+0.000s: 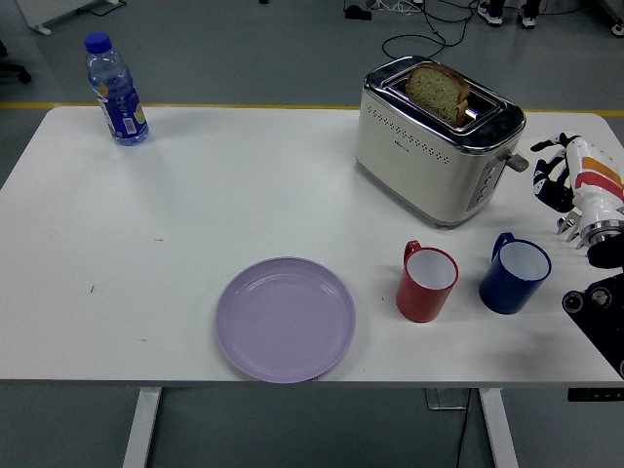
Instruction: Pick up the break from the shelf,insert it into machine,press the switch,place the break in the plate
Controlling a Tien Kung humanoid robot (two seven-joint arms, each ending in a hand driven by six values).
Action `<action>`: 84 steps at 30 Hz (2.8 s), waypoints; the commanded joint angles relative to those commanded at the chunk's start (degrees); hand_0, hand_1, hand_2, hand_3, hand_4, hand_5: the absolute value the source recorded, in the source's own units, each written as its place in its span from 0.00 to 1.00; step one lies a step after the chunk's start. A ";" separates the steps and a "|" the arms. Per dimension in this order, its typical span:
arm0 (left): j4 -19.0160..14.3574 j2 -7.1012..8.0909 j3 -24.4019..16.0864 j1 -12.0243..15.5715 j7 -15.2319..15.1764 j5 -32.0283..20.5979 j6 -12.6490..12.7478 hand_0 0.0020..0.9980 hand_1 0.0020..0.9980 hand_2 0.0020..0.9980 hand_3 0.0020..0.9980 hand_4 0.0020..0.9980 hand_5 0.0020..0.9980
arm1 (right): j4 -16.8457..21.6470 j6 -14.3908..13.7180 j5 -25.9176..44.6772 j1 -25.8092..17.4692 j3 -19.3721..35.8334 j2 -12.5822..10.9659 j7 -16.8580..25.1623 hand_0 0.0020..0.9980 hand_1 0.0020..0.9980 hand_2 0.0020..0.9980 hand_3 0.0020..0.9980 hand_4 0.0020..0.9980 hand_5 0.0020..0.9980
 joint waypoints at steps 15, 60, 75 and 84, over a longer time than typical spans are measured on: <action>0.00 -0.02 0.16 -0.12 0.07 0.04 -0.01 0.42 0.49 0.53 0.60 0.41 1.00 | -1.74 0.23 0.52 0.40 -1.33 1.29 0.34 0.09 0.19 0.29 0.58 0.44 0.00; 0.00 -0.14 0.32 -0.83 0.05 -0.31 0.11 0.42 0.49 0.53 0.61 0.41 1.00 | -7.54 0.02 0.11 0.38 -0.25 3.00 -0.62 0.09 0.18 0.29 0.58 0.45 0.00; 0.00 -0.22 0.41 -0.70 0.11 -0.40 0.10 0.42 0.49 0.53 0.61 0.41 1.00 | -7.30 -0.25 -2.08 -1.48 6.65 0.27 -1.91 0.09 0.19 0.29 0.58 0.44 0.00; 0.00 -0.17 0.06 -0.33 0.21 0.24 -0.02 0.42 0.49 0.53 0.61 0.41 1.00 | -4.08 2.76 -3.53 -0.91 8.10 -0.65 -2.44 0.66 0.67 0.82 0.92 0.63 0.20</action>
